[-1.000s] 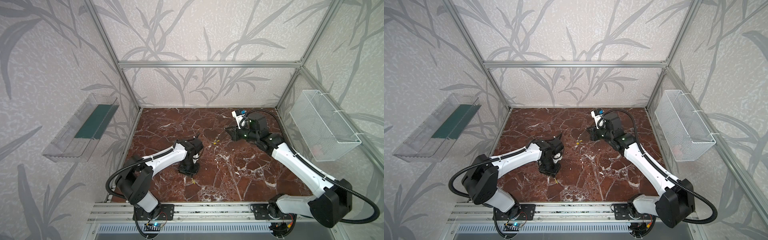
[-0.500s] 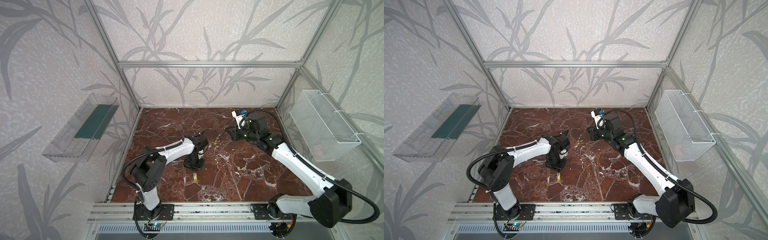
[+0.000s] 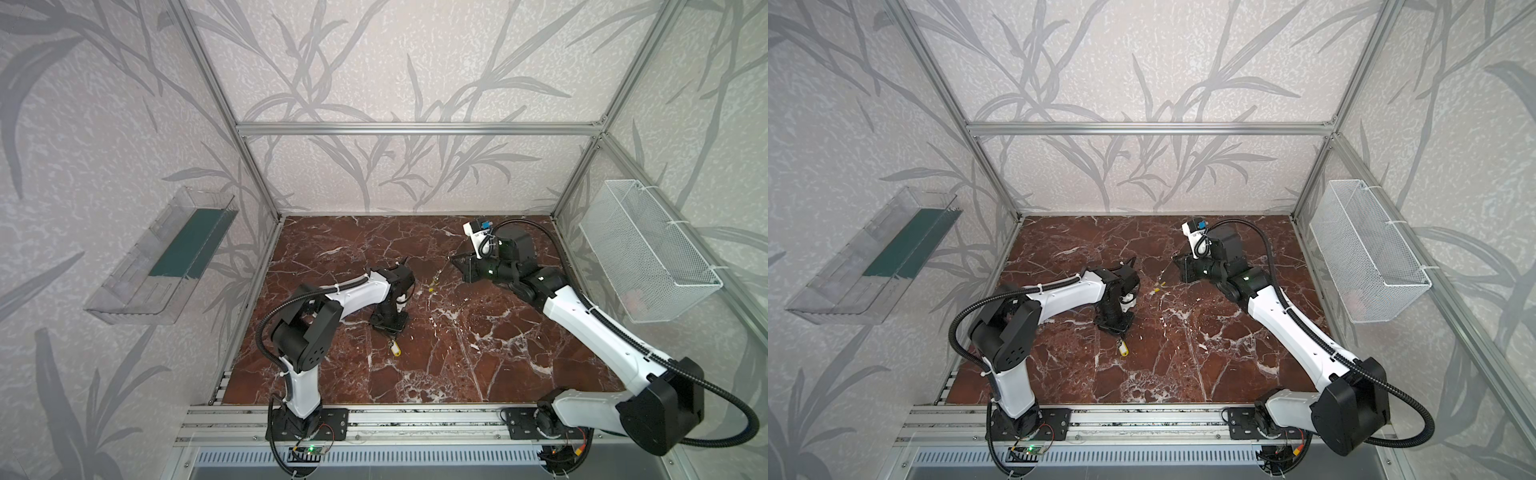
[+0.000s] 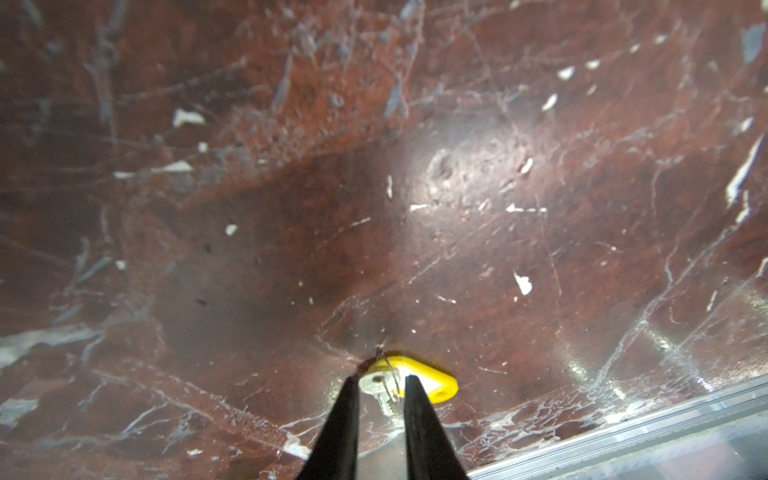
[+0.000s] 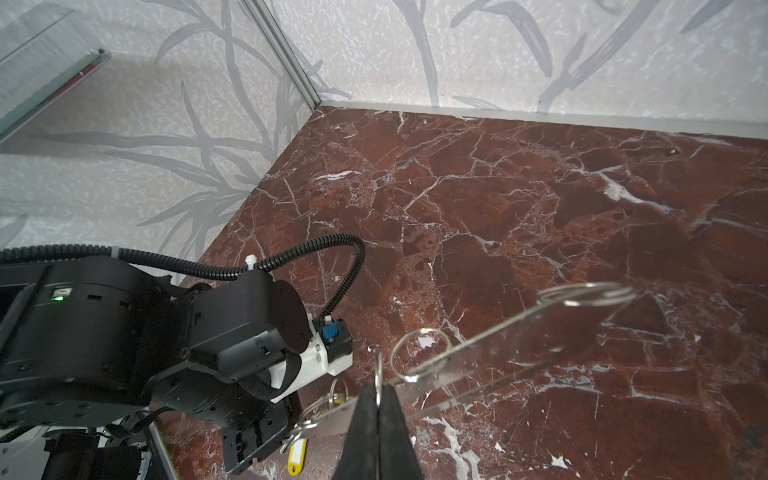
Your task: Put the keys on the keyring
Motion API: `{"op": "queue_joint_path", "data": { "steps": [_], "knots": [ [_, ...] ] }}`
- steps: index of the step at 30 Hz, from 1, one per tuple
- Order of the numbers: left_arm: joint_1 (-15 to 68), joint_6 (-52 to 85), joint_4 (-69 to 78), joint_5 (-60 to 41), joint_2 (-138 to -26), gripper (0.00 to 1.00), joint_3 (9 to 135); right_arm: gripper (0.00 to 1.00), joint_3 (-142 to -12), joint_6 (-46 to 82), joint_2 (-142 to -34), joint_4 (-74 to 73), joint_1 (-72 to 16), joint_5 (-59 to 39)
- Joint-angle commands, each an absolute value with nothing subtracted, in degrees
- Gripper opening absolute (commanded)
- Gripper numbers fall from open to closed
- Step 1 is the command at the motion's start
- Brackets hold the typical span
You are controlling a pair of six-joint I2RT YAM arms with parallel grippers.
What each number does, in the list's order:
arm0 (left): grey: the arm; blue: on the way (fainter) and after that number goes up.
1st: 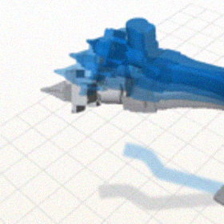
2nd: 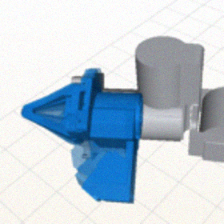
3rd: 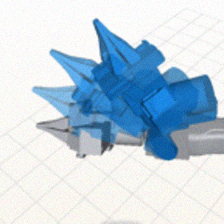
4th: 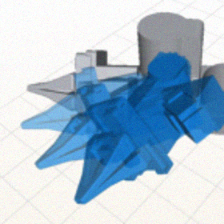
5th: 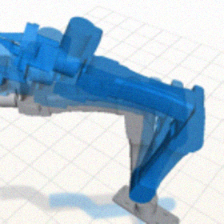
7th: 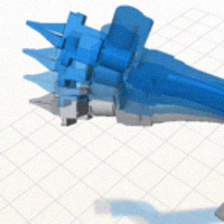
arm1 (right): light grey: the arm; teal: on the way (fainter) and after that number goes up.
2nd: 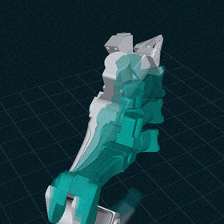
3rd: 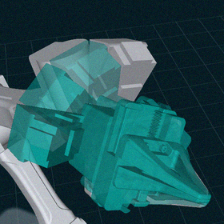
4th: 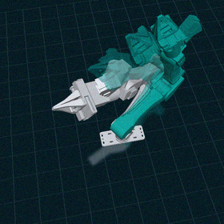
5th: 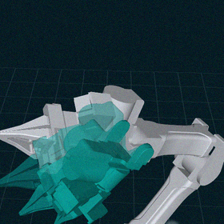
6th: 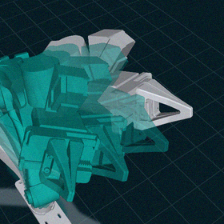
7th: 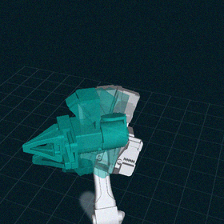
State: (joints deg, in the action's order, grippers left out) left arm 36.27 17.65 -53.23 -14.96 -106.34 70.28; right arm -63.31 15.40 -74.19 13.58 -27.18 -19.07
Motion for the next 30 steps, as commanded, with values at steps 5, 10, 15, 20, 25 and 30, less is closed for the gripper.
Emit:
{"op": "queue_joint_path", "data": {
  "steps": [5,10,15,20,25,30],
  "knots": [
    [36.07,21.35,-47.22,-14.02,-97.78,0.27,65.95,0.0,-62.64,15.64,-72.07,12.28,-27.48,-19.32],
    [37.88,27.1,-37.33,-8.59,-88.4,0.31,56.89,0.0,-62.53,16.03,-72.07,12.1,-27.44,-19.44],
    [40.8,29.22,-26.45,-3.62,-79.18,0.34,46.23,0.0,-62.65,16.17,-72.22,12.11,-27.69,-19.47],
    [43.26,30.06,-20.1,-2.0,-76.1,0.34,40.1,0.0,-63.08,16.18,-72.51,12.52,-28.21,-19.35],
    [44.89,29.11,-19.01,-0.35,-78.39,0.31,38.93,0.0,-63.43,16.01,-72.28,13.29,-28.47,-18.9],
    [46.17,28.3,-18.66,0.31,-81.29,0.29,39.87,0.0,-63.76,15.92,-71.96,14.02,-28.65,-18.61]
  ]
}}
